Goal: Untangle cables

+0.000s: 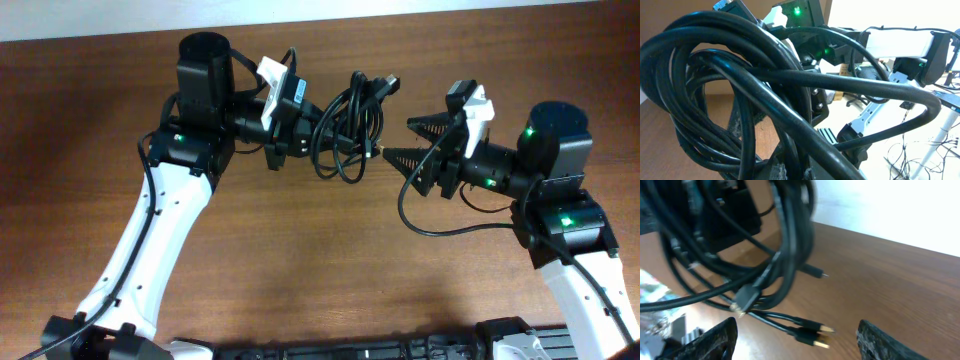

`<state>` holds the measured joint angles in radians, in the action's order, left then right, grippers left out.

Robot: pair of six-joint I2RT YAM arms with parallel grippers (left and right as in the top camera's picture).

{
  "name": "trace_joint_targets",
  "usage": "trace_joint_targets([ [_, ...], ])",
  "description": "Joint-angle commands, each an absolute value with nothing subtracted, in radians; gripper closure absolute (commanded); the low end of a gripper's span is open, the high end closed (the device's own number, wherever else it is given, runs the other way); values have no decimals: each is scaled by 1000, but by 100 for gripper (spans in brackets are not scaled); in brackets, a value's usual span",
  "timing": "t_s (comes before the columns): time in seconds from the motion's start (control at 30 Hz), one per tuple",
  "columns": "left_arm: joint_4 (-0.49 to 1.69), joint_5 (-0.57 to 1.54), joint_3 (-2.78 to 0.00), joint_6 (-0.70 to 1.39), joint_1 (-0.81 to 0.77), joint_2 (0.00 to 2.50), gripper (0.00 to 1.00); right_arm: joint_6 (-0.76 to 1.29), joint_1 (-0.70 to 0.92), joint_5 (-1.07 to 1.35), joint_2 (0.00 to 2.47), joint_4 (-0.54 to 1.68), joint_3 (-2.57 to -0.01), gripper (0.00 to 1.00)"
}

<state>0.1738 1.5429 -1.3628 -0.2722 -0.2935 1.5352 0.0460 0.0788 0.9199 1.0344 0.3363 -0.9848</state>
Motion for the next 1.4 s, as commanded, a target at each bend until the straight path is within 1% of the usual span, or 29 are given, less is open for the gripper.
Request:
trace_joint_targets([
  [0.0,143,1545,-1368,-271,-293,1516,100,42,84,1017,1032,333,-1001,26],
  [0.17,86,1544,-1368,-270,-293,1516,100,31,84,1018,1032,339,-1001,25],
  [0.3,86,1544,-1368,-269,-293,1516,100,-69,84,1017,1032,360,-1001,20],
  [0.47,86,1500,-1368,-229,-293,1516,100,-75,84,1005,1045,360,-1001,16],
  [0.87,86,1486,-1368,-209,-295,1516,100,-75,84,1004,1087,358,-1001,16],
  [1.13,82,1450,-1368,-210,-345,1516,100,-74,85,983,1103,333,-1001,16],
  [1.3,83,1450,-1368,-209,-349,1516,100,-75,85,879,1103,351,-1001,16],
  [1.37,83,1450,-1368,-209,-349,1516,100,-75,85,876,1103,351,-1001,16],
])
